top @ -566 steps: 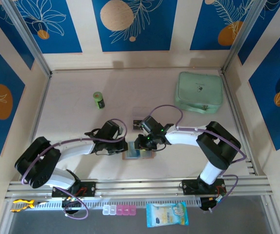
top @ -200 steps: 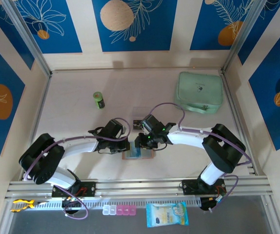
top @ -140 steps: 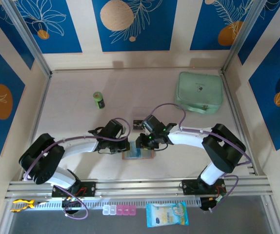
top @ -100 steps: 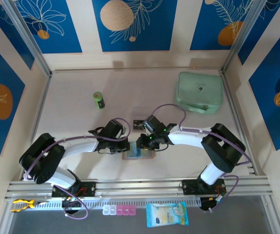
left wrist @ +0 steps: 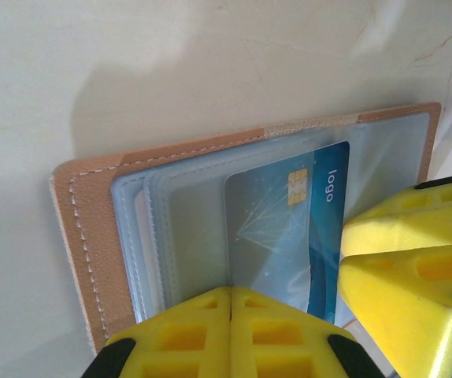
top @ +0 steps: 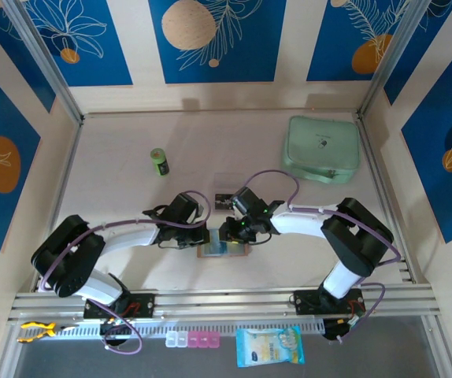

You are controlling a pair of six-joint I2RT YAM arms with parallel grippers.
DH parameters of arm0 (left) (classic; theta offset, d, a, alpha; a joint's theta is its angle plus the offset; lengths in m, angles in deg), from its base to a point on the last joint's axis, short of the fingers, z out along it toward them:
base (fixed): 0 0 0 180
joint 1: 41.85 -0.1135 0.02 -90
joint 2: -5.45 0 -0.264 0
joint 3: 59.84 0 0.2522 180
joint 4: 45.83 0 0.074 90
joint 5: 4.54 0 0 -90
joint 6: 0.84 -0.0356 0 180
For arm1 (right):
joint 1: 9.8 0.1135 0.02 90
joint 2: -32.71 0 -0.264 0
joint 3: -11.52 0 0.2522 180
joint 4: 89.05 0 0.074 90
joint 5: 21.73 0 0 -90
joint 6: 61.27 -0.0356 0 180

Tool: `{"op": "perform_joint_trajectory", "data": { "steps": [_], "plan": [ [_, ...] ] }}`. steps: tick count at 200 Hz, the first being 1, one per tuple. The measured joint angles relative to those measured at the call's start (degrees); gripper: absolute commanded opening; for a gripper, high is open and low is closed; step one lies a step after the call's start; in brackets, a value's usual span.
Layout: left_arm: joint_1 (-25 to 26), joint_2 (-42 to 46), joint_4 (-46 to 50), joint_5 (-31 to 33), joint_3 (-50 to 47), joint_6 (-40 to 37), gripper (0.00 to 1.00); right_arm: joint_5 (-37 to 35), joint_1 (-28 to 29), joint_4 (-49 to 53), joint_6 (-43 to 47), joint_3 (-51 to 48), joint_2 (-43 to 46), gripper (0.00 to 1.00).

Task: Take the credit cards out of the card holder

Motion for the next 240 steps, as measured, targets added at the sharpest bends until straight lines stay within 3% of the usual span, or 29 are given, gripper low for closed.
{"op": "perform_joint_trajectory", "data": {
  "steps": [113, 240],
  "plan": [
    [0.00, -0.04, -0.02, 0.00, 0.00, 0.00, 0.04, 4.37, -1.46, -5.09, -2.21, -2.45, 0.00, 0.24],
    [0.00, -0.04, -0.04, -0.02, 0.00, 0.00, 0.04, 6.58, -2.54, -9.01, -3.69, -5.62, 2.56, 0.07]
  ]
}}
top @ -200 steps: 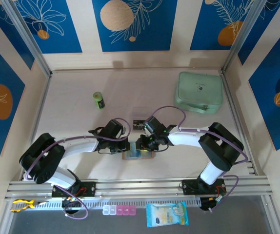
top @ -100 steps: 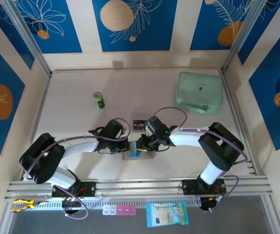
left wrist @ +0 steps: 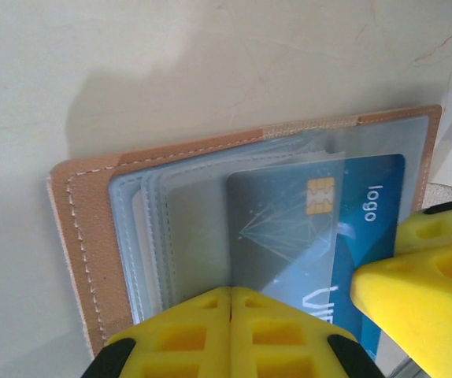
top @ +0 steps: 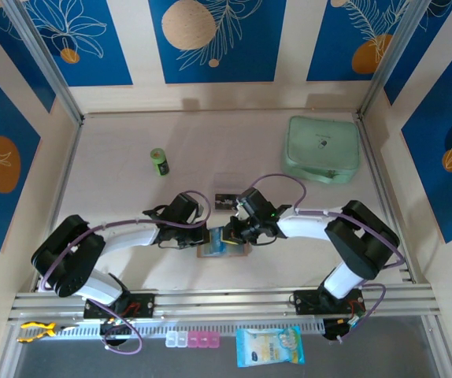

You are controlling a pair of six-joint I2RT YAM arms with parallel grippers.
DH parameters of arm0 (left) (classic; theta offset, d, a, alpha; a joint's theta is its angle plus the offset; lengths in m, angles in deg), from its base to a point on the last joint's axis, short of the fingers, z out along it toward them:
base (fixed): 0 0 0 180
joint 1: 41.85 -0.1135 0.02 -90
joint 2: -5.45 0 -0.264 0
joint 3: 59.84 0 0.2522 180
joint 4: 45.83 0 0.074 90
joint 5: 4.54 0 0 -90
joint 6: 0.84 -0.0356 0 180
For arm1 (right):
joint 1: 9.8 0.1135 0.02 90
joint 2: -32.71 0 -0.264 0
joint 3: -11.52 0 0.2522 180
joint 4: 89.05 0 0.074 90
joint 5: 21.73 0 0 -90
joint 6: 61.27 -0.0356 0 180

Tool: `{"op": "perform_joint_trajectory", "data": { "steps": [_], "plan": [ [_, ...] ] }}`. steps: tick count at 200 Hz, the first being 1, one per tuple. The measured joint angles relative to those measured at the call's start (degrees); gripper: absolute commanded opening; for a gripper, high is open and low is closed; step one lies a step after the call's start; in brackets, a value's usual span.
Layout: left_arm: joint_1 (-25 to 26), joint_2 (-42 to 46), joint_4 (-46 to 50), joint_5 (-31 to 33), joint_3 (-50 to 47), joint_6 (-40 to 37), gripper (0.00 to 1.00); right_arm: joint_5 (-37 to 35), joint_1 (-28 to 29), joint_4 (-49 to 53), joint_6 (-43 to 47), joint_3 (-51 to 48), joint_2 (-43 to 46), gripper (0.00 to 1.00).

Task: Take the credit cards out of the card holder

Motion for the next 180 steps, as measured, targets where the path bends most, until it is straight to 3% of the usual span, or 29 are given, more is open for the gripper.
{"op": "perform_joint_trajectory", "data": {
  "steps": [144, 180],
  "plan": [
    [0.00, 0.02, -0.09, 0.00, -0.02, 0.02, 0.03, -5.68, -0.92, 15.39, 7.23, 2.60, 6.60, 0.05],
    [0.02, 0.09, -0.26, 0.00, -0.22, 0.02, 0.04, -6.64, 0.26, 16.09, 7.17, 3.58, 5.64, 0.10]
  ]
}}
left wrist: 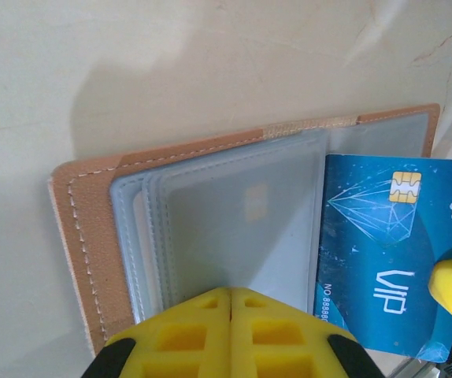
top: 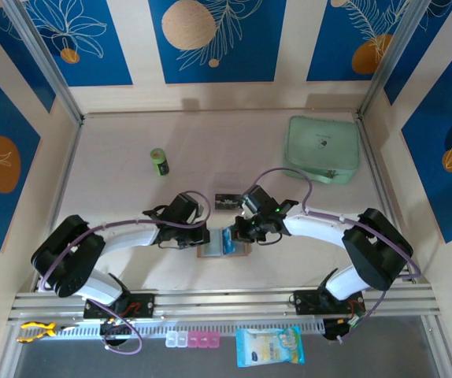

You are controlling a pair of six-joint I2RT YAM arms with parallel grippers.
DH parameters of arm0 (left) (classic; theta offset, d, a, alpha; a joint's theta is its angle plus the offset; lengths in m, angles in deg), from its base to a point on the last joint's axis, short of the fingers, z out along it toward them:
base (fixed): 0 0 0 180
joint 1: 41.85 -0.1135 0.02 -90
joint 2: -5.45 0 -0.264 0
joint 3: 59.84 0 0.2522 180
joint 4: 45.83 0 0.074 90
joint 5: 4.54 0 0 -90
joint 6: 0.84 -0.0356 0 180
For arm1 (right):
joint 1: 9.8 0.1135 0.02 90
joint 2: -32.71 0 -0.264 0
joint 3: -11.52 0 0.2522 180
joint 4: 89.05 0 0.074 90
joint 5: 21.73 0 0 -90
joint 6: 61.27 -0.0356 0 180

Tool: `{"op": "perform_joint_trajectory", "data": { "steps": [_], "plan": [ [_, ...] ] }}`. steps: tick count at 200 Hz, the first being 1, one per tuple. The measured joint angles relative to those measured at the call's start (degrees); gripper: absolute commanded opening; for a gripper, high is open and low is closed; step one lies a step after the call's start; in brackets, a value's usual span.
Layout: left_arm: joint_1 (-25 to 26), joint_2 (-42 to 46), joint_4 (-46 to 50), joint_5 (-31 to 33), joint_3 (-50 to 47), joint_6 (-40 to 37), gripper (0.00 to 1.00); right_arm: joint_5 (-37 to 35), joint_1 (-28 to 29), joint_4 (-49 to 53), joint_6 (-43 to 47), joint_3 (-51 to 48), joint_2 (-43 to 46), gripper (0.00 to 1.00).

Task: Take the credit cards out of the card holder

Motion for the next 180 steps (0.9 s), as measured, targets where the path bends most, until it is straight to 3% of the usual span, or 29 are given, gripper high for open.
{"op": "perform_joint_trajectory", "data": {
  "steps": [37, 130, 180],
  "plan": [
    [0.00, 0.04, -0.44, 0.00, -0.22, 0.00, 0.04, -0.68, 0.76, 0.79, -0.22, 0.48, -0.22, 0.12],
    [0.00, 0.33, -0.39, 0.00, -0.22, 0.00, 0.04, -2.19, 1.14, 2.51, -0.42, 1.44, 0.13, 0.04],
    [0.00, 2.84, 0.72, 0.04, -0.20, 0.00, 0.10, -3.65, 0.11, 8.44, 4.92, 4.55, 2.36, 0.01]
  ]
}}
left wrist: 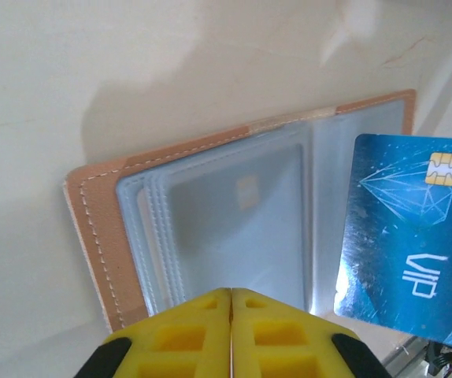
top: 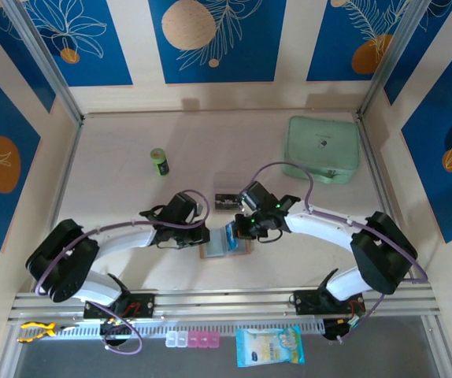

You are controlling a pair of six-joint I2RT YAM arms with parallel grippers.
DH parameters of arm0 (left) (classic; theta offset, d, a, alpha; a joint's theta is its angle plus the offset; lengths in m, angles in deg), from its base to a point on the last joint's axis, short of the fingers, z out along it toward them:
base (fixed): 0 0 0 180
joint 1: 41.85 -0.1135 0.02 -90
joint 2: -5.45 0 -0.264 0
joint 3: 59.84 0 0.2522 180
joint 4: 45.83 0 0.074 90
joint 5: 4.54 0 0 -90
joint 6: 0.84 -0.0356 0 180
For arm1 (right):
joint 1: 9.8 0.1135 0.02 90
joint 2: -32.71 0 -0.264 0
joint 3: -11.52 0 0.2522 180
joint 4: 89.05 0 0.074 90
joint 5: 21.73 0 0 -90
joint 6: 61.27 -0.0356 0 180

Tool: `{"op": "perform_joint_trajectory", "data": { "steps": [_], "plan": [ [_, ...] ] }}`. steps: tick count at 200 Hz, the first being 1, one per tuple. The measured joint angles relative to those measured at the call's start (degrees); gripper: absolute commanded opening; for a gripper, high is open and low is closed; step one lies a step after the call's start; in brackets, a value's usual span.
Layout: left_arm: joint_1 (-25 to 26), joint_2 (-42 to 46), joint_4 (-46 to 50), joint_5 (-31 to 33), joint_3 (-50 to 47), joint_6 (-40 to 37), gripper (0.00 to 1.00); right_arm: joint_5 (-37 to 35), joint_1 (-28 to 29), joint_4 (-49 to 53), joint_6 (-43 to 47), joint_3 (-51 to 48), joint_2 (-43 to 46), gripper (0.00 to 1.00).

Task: Take the credit cards out of the card holder

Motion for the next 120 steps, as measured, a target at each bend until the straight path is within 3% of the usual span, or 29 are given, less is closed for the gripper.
{"op": "perform_joint_trajectory", "data": {
  "steps": [52, 120],
  "plan": [
    [0.00, 1.49, 1.53, 0.57, 0.33, 0.00, 0.10, -0.44, -1.68, 6.99, 14.82, 4.72, 0.11, 0.00],
    [0.00, 1.97, 2.43, 0.94, 0.33, -0.39, 0.10, 0.22, -5.20, 15.87, 42.38, 11.80, -0.52, 0.00]
  ]
}}
